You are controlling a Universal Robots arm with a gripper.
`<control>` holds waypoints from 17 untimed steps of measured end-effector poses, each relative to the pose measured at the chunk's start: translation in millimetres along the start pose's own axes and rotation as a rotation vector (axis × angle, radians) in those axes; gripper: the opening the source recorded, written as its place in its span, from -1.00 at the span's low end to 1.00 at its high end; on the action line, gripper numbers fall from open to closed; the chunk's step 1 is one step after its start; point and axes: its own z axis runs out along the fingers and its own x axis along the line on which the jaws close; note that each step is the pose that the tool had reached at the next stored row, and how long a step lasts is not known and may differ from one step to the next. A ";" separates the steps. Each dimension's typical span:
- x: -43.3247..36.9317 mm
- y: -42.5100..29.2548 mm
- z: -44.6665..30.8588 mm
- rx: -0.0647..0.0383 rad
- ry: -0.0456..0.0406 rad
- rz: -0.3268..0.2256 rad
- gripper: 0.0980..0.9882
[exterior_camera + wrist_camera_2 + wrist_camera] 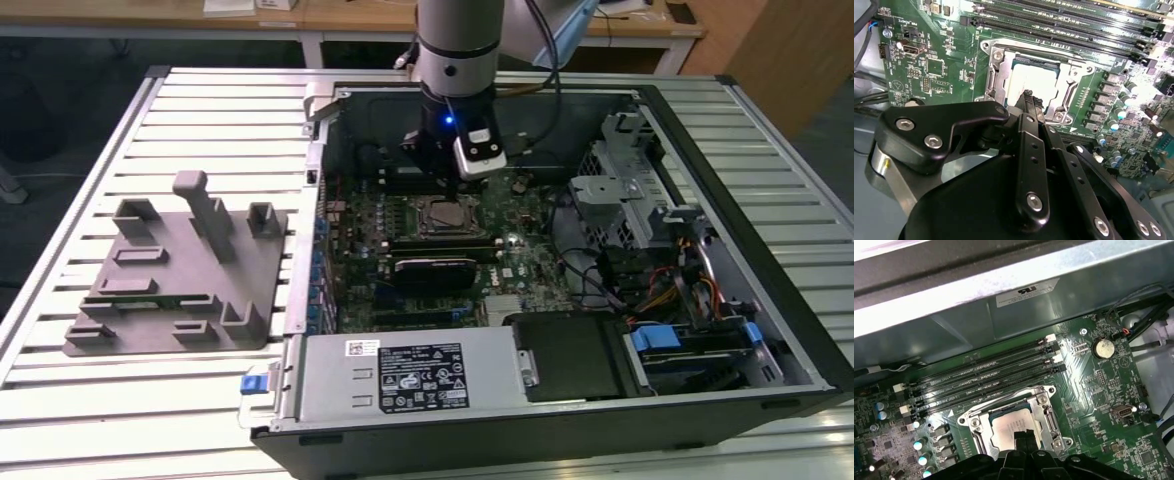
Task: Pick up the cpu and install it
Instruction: 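Install the first cpu locking lever, then install the second cpu locking lever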
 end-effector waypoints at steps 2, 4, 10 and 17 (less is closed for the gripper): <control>-0.4 0.0 0.2 0.002 0.0035 0.000 -0.98; -0.4 0.1 0.3 0.003 0.0051 0.000 -0.98; -0.7 -0.9 0.3 0.003 0.0062 0.000 -0.98; -1.4 -2.8 0.2 0.003 0.0062 0.000 -0.98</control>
